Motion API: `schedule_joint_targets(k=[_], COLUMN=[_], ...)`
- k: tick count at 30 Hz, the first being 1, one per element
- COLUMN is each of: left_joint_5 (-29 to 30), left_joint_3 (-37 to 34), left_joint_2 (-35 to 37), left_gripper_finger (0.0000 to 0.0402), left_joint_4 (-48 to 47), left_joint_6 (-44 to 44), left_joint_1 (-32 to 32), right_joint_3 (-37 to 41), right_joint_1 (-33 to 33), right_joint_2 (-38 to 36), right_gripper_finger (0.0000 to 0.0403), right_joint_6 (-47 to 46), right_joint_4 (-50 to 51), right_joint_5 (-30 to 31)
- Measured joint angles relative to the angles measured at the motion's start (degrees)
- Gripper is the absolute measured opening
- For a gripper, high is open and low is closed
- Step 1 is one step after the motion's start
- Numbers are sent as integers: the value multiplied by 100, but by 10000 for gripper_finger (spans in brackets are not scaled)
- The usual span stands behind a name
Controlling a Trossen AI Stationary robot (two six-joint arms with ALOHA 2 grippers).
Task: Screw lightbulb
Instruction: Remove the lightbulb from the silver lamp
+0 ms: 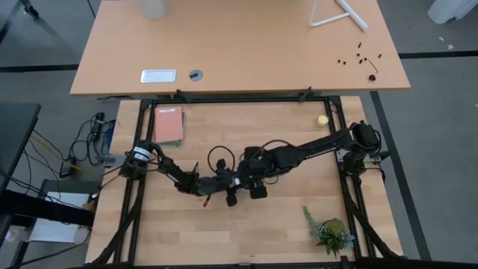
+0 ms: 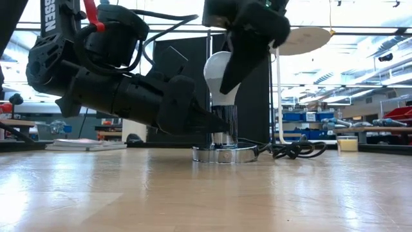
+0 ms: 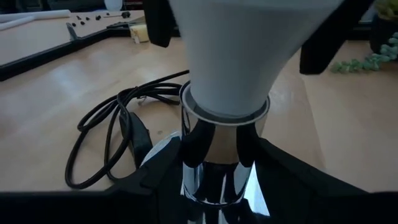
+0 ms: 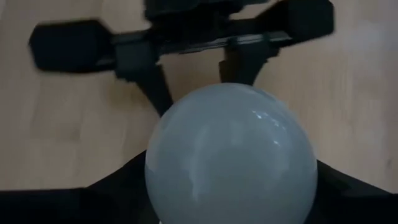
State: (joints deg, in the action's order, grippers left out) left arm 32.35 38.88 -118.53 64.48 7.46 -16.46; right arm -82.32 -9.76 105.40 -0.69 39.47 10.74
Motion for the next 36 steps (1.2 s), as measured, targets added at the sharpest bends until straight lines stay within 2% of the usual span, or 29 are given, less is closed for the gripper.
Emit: schedule_joint_targets(k=[10, 17, 24, 29, 31, 36], left_joint_5=[82, -149, -191, 45, 387, 1845], left_joint_3=[-19, -21, -16, -14, -14, -10], left_joint_2=[2, -20, -21, 9, 65, 262], left_gripper_finger=[187, 187, 187, 187, 188, 188], left_joint_4=[-96, -110, -71, -24, 0, 52], left_joint_6=[-110, -112, -240, -471, -642, -1073], left_joint_1=[12, -8, -16, -73, -173, -530], right_joint_3=[14, 12, -5, -7, -7, -7], right_joint_1=[341, 393, 402, 399, 396, 337], right_joint_2=[-255, -255, -255, -255, -255, -259], right_gripper_finger=[262, 263, 268, 267, 269, 272], right_joint_6=[3164, 4540, 4573, 4224, 4121, 3740], right_joint_4=[212, 343, 263, 297, 299, 287], right_joint_5=[-515, -565, -464, -532, -549, -592])
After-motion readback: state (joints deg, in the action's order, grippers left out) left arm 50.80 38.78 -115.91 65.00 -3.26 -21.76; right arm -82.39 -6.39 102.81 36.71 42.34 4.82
